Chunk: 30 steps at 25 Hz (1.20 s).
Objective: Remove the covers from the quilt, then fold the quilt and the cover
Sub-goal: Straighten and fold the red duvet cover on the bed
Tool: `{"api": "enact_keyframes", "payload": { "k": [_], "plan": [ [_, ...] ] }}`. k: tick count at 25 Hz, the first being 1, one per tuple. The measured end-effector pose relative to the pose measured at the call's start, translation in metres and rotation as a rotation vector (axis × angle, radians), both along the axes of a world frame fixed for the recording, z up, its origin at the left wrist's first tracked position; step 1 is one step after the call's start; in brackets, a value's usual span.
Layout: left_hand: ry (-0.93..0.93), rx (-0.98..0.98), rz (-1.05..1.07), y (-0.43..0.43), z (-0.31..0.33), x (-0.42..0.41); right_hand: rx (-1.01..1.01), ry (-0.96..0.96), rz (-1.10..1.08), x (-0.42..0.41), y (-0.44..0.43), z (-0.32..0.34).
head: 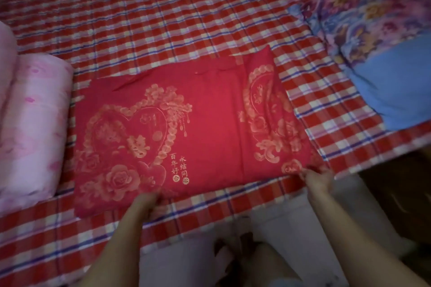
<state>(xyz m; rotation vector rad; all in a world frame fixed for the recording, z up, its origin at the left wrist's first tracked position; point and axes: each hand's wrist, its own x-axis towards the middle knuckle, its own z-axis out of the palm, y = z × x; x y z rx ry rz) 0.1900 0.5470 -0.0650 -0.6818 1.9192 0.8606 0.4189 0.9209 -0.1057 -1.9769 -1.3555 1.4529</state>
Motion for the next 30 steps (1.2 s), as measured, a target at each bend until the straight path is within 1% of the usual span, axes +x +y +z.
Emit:
{"api": "enact_keyframes", "payload": {
  "k": [1,2,3,4,5,6,8,9,11,13,14,16,17,18,19,20,21,22,23,24,25,26,27,30],
  "plan": [
    [0.07,-0.091,-0.264,0.017,0.004,0.009,0.072,-0.088,0.051,0.006,-0.005,0.001],
    [0.226,-0.207,-0.489,0.041,0.008,0.017,0.139,-0.125,0.12,0.013,-0.004,0.001],
    [0.418,-0.272,-0.623,0.064,0.014,0.022,0.208,-0.127,0.222,0.014,-0.004,0.006],
    [0.568,-0.267,-0.667,0.087,0.016,0.026,0.272,-0.123,0.332,0.014,-0.002,0.008],
    [0.619,-0.232,-0.689,0.112,0.015,0.032,0.319,-0.139,0.432,0.014,0.003,0.008],
    [0.586,-0.195,-0.732,0.131,0.01,0.038,0.357,-0.181,0.512,0.013,0.007,0.003],
    [0.403,-0.189,-0.875,0.165,-0.005,0.054,0.42,-0.285,0.591,0.008,0.015,-0.007],
    [0.31,-0.201,-0.937,0.176,-0.014,0.062,0.406,-0.317,0.57,0.007,0.019,-0.014],
    [0.223,-0.219,-0.985,0.183,-0.029,0.067,0.297,-0.312,0.495,0.007,0.028,-0.025],
    [0.222,-0.247,-1.015,0.185,-0.042,0.068,0.276,-0.321,0.523,0.011,0.035,-0.032],
    [0.224,-0.259,-1.013,0.185,-0.046,0.068,0.312,-0.376,0.586,0.013,0.038,-0.033],
    [0.243,-0.306,-1.008,0.189,-0.049,0.072,0.436,-0.558,0.747,0.014,0.038,-0.029],
    [0.269,-0.344,-1.017,0.192,-0.048,0.075,0.492,-0.62,0.795,0.015,0.036,-0.022],
    [0.301,-0.379,-1.026,0.194,-0.049,0.08,0.533,-0.621,0.798,0.015,0.036,-0.016],
    [0.33,-0.404,-1.031,0.198,-0.05,0.084,0.551,-0.538,0.74,0.016,0.04,-0.004],
    [0.342,-0.414,-1.025,0.202,-0.051,0.086,0.541,-0.375,0.637,0.017,0.046,0.011],
    [0.348,-0.418,-1.009,0.205,-0.053,0.088,0.507,-0.135,0.504,0.018,0.052,0.028],
    [0.35,-0.422,-0.989,0.207,-0.054,0.088,0.416,0.143,0.37,0.017,0.057,0.044],
    [0.343,-0.42,-0.978,0.208,-0.056,0.087,0.276,0.408,0.259,0.016,0.058,0.056],
    [0.324,-0.406,-0.979,0.208,-0.056,0.087,0.132,0.61,0.169,0.015,0.058,0.062],
    [0.304,-0.384,-0.988,0.208,-0.057,0.086,0.032,0.705,0.109,0.015,0.059,0.061],
    [0.293,-0.368,-1.0,0.206,-0.058,0.086,-0.022,0.688,0.087,0.017,0.06,0.051],
    [0.292,-0.369,-1.011,0.204,-0.059,0.086,-0.051,0.609,0.078,0.02,0.064,0.038],
    [0.226,-0.36,-1.037,0.203,-0.058,0.081,-0.127,0.271,-0.017,0.041,0.074,0.002]
  ]
}}
